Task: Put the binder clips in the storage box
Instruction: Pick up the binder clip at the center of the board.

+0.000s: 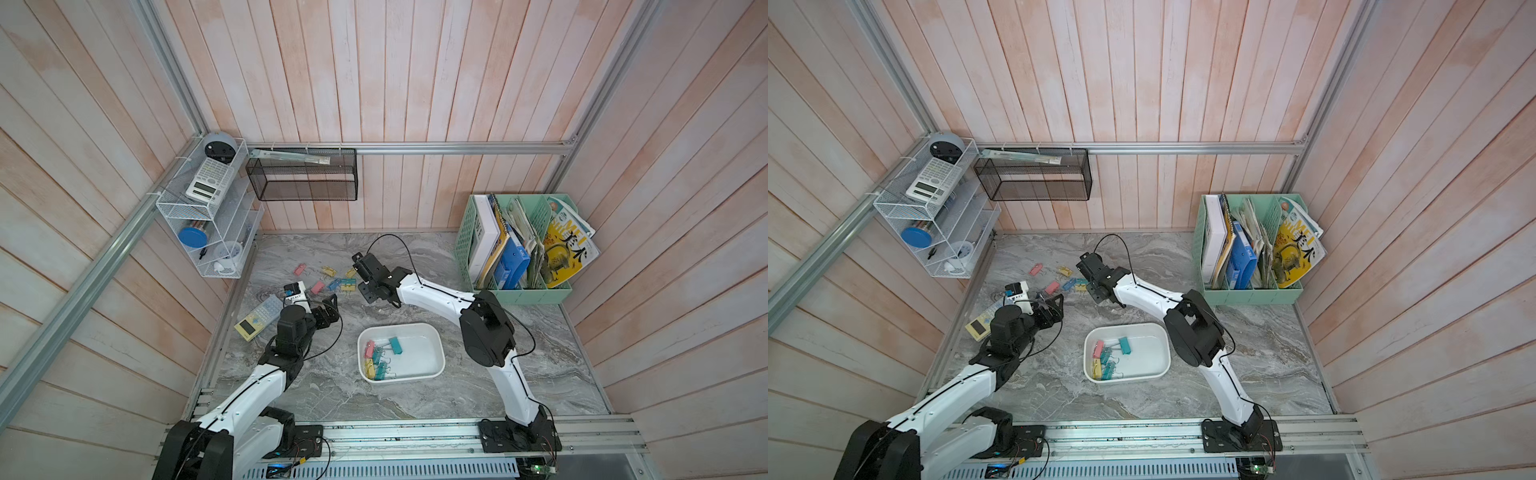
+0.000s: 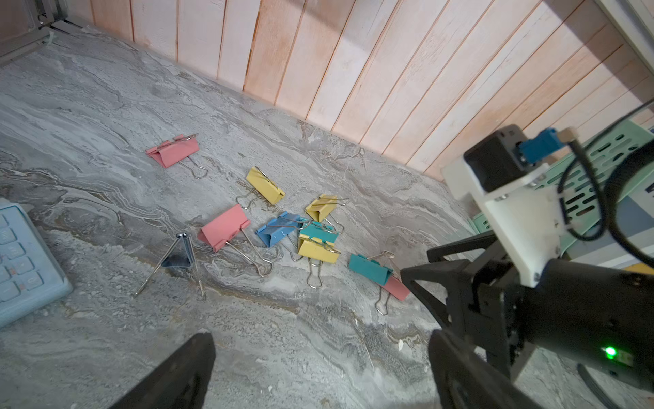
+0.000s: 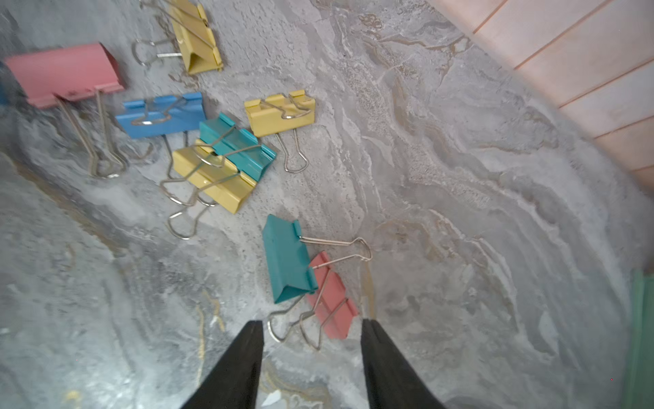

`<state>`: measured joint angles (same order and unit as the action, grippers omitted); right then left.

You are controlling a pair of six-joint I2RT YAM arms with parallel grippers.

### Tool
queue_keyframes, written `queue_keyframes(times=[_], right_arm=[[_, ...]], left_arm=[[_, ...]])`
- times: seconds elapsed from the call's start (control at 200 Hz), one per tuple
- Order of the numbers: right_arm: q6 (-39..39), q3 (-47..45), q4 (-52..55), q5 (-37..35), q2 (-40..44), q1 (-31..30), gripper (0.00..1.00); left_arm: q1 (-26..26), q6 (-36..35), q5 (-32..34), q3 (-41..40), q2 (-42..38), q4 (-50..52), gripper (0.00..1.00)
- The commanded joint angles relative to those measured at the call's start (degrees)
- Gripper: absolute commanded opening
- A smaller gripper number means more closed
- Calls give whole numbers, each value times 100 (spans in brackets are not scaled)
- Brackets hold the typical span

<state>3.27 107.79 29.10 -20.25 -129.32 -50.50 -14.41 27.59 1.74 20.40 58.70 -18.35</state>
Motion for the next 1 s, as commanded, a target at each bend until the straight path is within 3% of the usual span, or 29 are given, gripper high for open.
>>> queue_keyframes(times=[0.0, 0.18, 0.39, 0.545, 0.81, 0.995], right_arm=[[-337, 305, 543, -352, -351, -45, 47], [-286, 531, 750, -191, -580, -43, 45], [-218, 541, 818, -190, -609, -55, 20], [-246, 392, 935, -345, -426, -143, 11], [-286, -372, 1114, -365, 415, -491, 3], [278, -1014, 817, 67, 1366, -533, 1]], left_arm=[[-16, -105, -69, 91, -84, 77, 100], [-9, -109, -68, 81, -87, 77, 100], [-9, -112, -85, 71, -108, 42, 100], [-11, -100, -94, 69, -73, 24, 100], [-17, -89, -111, 72, -69, 7, 100], [-13, -90, -113, 65, -59, -1, 100]])
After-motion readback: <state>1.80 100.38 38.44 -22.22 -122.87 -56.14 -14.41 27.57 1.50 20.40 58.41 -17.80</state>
